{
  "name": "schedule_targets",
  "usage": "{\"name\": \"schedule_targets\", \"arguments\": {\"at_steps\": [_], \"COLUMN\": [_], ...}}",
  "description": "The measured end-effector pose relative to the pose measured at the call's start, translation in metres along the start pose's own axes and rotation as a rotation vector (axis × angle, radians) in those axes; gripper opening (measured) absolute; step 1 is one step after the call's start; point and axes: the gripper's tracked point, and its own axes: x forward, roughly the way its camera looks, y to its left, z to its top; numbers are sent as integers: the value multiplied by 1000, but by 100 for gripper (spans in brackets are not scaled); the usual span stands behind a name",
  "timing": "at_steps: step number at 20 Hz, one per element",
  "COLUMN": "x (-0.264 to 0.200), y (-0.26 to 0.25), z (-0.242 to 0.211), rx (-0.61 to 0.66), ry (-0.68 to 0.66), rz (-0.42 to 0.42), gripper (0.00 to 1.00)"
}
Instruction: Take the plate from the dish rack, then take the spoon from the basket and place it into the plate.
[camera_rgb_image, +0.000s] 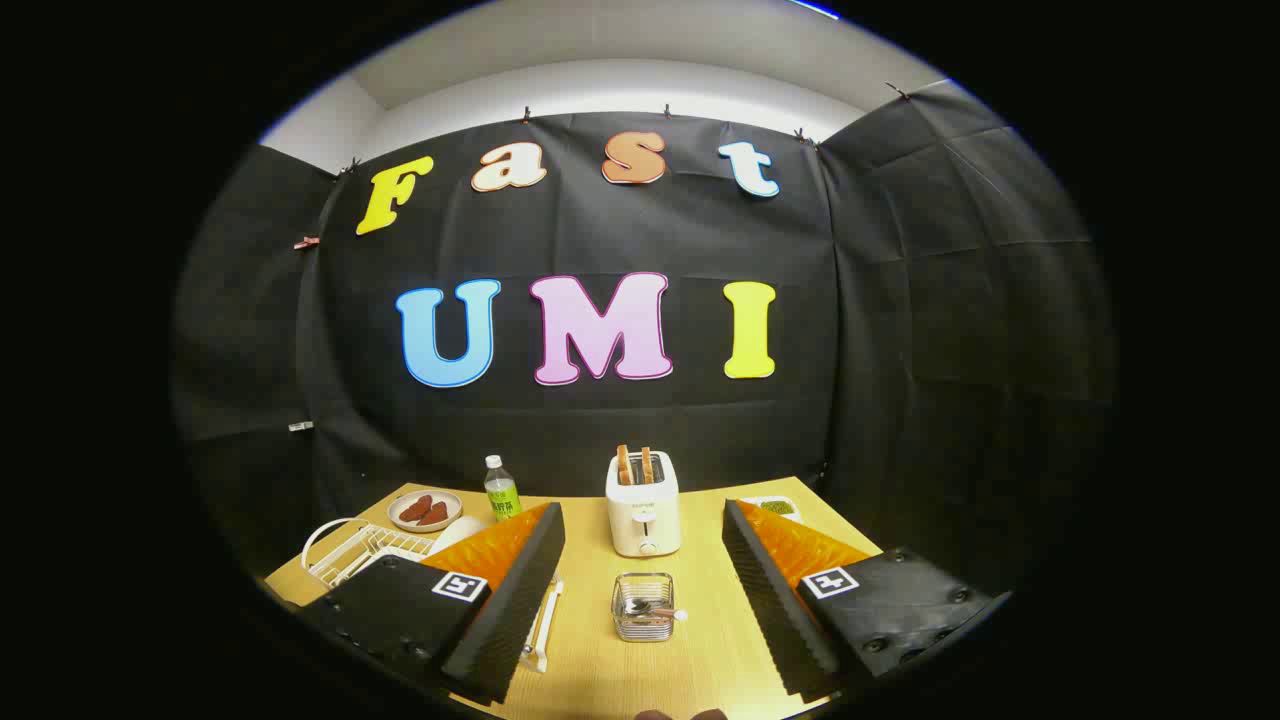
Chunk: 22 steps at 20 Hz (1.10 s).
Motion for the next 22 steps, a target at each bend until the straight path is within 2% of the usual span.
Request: {"name": "schedule_targets", "arguments": {"at_steps": [18, 22], "x": [-6, 2], "y": [20, 30], "z": [-9, -18], "rx": [-34, -41], "ry": [32, 93], "rz": [2, 27], "gripper": [97, 97]}}
